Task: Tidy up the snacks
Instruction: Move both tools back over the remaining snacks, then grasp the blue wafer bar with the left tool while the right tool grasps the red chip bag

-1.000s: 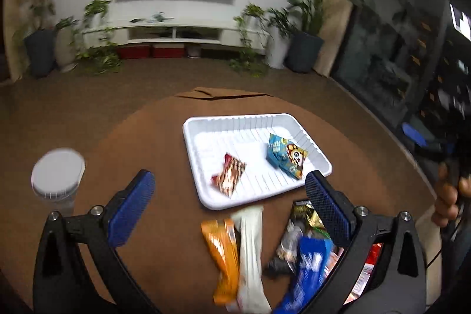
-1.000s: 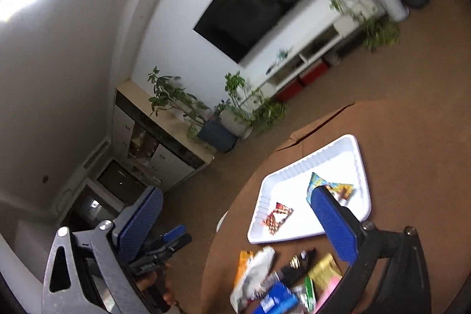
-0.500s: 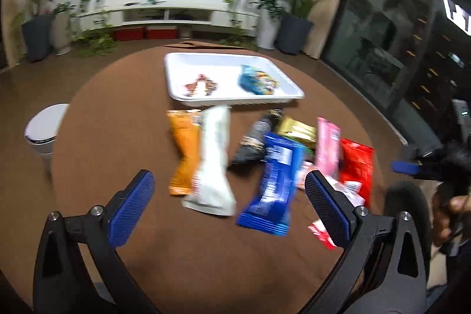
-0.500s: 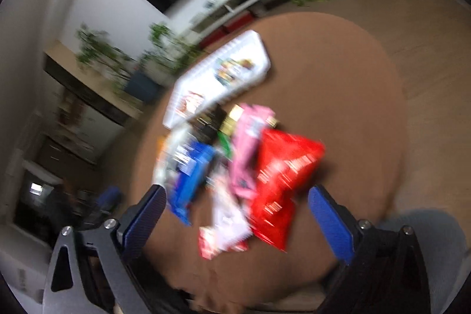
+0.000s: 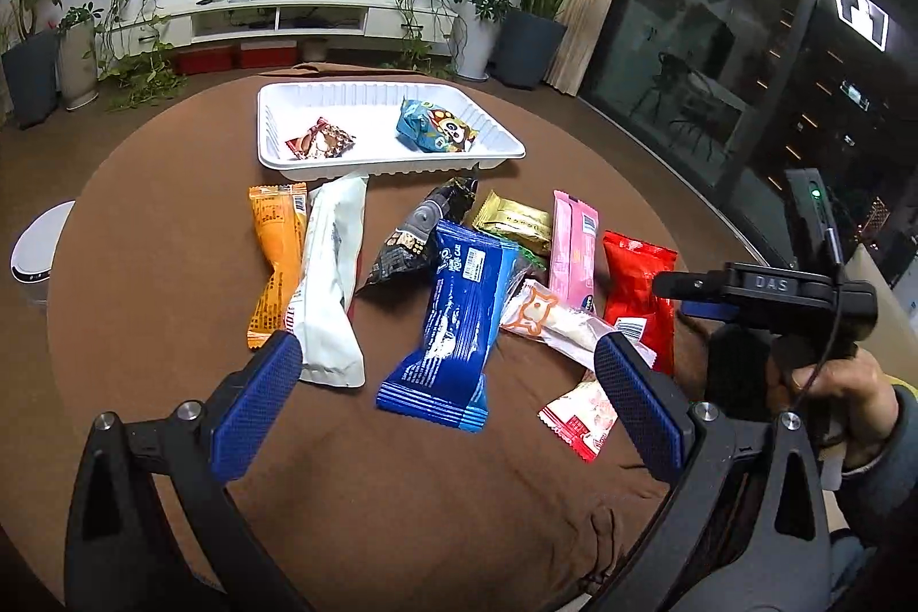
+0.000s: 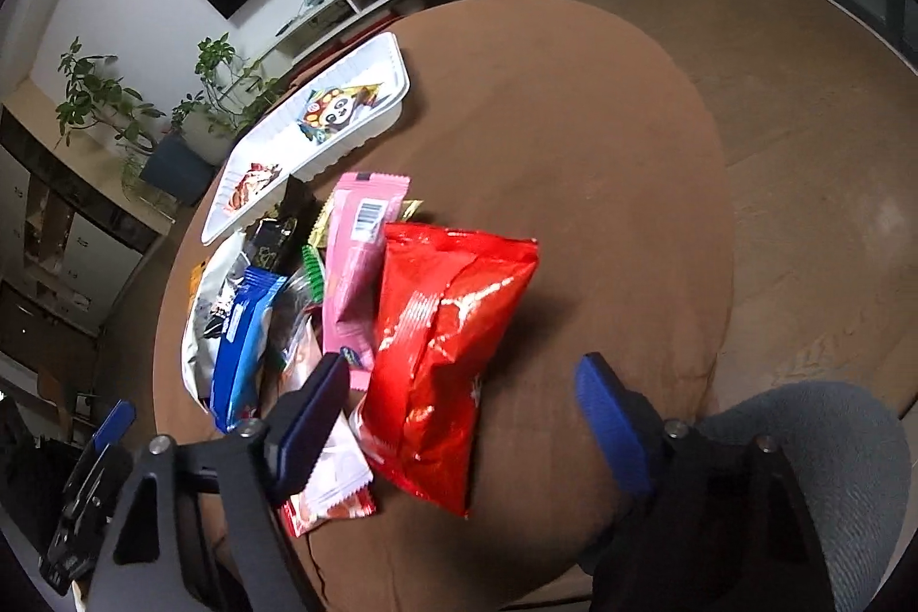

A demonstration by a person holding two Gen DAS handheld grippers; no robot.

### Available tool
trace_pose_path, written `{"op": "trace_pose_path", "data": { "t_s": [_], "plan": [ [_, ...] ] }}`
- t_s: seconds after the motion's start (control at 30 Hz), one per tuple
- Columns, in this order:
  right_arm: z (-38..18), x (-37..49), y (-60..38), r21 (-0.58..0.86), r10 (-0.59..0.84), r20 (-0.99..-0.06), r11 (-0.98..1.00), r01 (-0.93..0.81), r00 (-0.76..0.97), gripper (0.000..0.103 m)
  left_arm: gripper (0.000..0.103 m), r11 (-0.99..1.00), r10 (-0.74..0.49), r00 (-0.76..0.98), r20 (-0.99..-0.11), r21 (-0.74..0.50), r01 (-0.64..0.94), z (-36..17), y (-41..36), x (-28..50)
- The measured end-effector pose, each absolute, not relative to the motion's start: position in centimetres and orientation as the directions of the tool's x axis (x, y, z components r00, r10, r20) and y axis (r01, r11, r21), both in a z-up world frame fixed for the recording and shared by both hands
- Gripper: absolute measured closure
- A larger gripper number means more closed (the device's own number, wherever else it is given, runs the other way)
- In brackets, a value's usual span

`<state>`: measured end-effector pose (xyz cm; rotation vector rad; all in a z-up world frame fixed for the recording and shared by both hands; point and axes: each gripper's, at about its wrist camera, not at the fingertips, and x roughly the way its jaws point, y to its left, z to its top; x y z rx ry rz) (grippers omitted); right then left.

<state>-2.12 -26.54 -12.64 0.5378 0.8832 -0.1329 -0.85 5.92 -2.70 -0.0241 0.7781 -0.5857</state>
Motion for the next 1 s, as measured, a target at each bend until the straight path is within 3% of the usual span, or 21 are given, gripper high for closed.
{"op": "trace_pose_path", "data": {
  "t_s": [0.27, 0.4, 0.5, 0.53, 0.77, 0.9, 1.0],
  "plan": [
    [-13.5, -0.3, -25.3, 0.329, 0.089, -0.790, 0.897, 0.296, 0.606, 0.039, 0.013, 0.803, -0.493, 0.525, -0.694, -0.132, 0.581, -2.6, 3.8, 0.2],
    [-13.7, -0.3, -25.0, 0.304, 0.076, -0.792, 0.910, 0.283, 0.606, 0.039, 0.015, 0.764, -0.448, 0.479, -0.755, -0.046, 0.643, -3.2, 1.4, 2.0],
    [-13.7, -0.4, -25.0, 0.301, 0.074, -0.789, 0.912, 0.279, 0.610, 0.039, 0.042, 0.742, -0.397, 0.431, -0.811, -0.007, 0.670, -4.4, -0.6, 3.3],
    [-13.7, -0.4, -25.0, 0.296, 0.072, -0.790, 0.914, 0.275, 0.609, 0.039, 0.045, 0.742, -0.379, 0.419, -0.825, 0.000, 0.671, -4.9, -1.1, 3.7],
    [-13.7, -0.4, -24.9, 0.275, 0.061, -0.791, 0.924, 0.265, 0.609, 0.039, 0.046, 0.745, -0.297, 0.369, -0.880, 0.028, 0.667, -7.3, -3.4, 5.2],
    [-13.6, -0.4, -24.8, 0.271, 0.060, -0.790, 0.927, 0.260, 0.611, 0.039, 0.064, 0.749, -0.284, 0.338, -0.898, 0.012, 0.662, -8.4, -3.7, 6.2],
    [-13.6, -0.5, -24.8, 0.272, 0.060, -0.789, 0.926, 0.261, 0.611, 0.039, 0.068, 0.752, -0.279, 0.328, -0.903, 0.008, 0.660, -8.9, -3.9, 6.5]
  ]
}}
